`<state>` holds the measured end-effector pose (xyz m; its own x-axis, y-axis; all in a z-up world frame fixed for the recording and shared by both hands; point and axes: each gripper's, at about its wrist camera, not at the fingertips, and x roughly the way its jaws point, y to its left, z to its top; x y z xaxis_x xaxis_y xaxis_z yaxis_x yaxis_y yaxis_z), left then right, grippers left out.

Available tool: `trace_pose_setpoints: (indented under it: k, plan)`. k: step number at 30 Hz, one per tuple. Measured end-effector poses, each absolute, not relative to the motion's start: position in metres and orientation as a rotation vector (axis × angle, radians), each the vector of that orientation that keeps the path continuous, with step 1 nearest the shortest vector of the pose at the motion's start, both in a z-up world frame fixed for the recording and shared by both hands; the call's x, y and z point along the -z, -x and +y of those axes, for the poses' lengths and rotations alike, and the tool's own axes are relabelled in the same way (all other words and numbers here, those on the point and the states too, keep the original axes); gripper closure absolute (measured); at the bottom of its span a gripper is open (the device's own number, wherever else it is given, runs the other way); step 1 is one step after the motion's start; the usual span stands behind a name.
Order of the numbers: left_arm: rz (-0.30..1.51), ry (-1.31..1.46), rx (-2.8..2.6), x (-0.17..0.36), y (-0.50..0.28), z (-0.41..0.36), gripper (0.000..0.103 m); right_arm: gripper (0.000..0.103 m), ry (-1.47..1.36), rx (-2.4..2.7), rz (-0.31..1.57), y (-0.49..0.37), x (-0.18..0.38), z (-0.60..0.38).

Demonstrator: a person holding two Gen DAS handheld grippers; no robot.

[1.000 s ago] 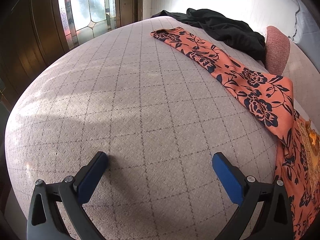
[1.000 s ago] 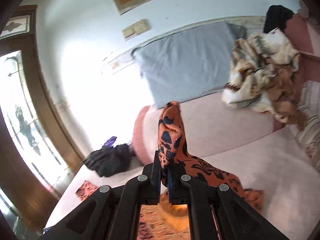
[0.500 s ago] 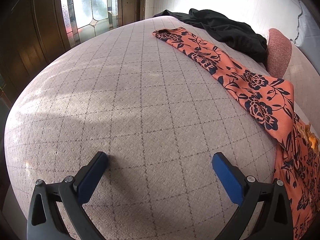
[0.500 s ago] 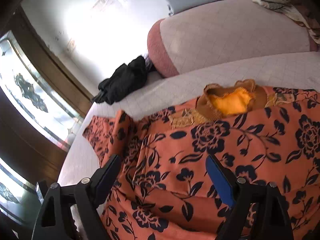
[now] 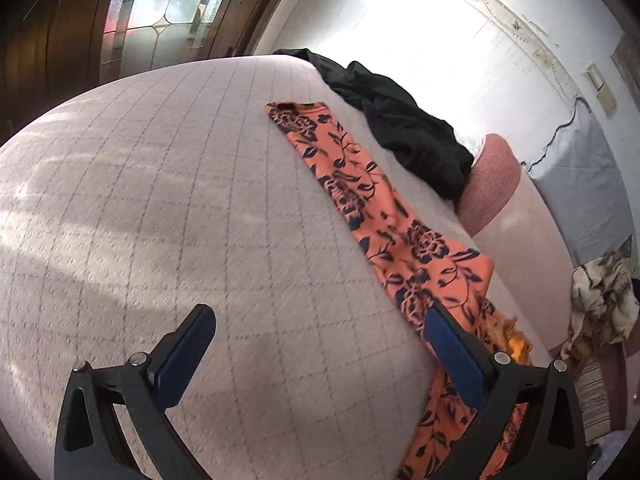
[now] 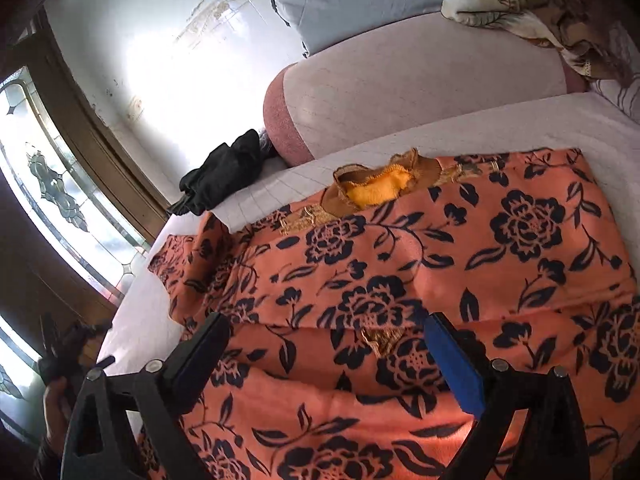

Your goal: Fold small clothes

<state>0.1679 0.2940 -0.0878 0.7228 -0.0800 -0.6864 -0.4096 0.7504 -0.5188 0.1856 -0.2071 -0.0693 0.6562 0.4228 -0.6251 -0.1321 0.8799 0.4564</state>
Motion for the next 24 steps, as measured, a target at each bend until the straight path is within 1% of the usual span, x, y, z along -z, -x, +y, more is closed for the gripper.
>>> trace_pose_setpoints:
  k: [3,5,8,10,11,12,17,18,19,20,21,22,24]
  plan:
    - [0.735,0.727,-0.129,0.077,-0.223,0.315,0.000,0.003,-0.440,-0.307,0.833,-0.173,0.106,-0.218]
    - [0.748,0.743,-0.120,0.081,-0.265,0.330,0.000,0.003,-0.486,-0.327,0.801,-0.172,0.108,-0.223]
    - [0.777,0.794,-0.166,0.102,-0.320,0.358,0.000,0.003,-0.522,-0.352,0.797,-0.174,0.114,-0.229]
    - [0.790,0.831,-0.205,0.120,-0.344,0.373,0.007,0.002,-0.517,-0.358,0.788,-0.173,0.115,-0.227]
    - [0.791,0.852,-0.214,0.126,-0.354,0.380,0.017,0.002,-0.519,-0.361,0.784,-0.173,0.116,-0.227]
    - [0.784,0.872,-0.219,0.132,-0.361,0.386,0.019,0.001,-0.519,-0.364,0.782,-0.173,0.116,-0.227]
    - [0.740,0.863,-0.265,0.139,-0.376,0.393,0.019,0.001,-0.525,-0.373,0.773,-0.174,0.118,-0.227]
    - [0.741,0.853,-0.282,0.139,-0.379,0.394,0.026,0.001,-0.523,-0.373,0.772,-0.174,0.118,-0.227]
    - [0.753,0.829,-0.310,0.140,-0.382,0.393,0.037,0.001,-0.522,-0.373,0.771,-0.174,0.119,-0.227]
    - [0.785,0.785,-0.351,0.141,-0.386,0.392,0.075,0.001,-0.523,-0.373,0.770,-0.174,0.119,-0.227]
    - [0.819,0.767,-0.376,0.145,-0.388,0.395,0.098,0.001,-0.523,-0.373,0.769,-0.174,0.119,-0.227]
    - [0.815,0.791,-0.365,0.148,-0.388,0.399,0.099,0.001,-0.523,-0.373,0.769,-0.174,0.119,-0.226]
    - [0.824,0.731,-0.383,0.138,-0.388,0.395,0.099,0.001,-0.524,-0.374,0.769,-0.174,0.119,-0.226]
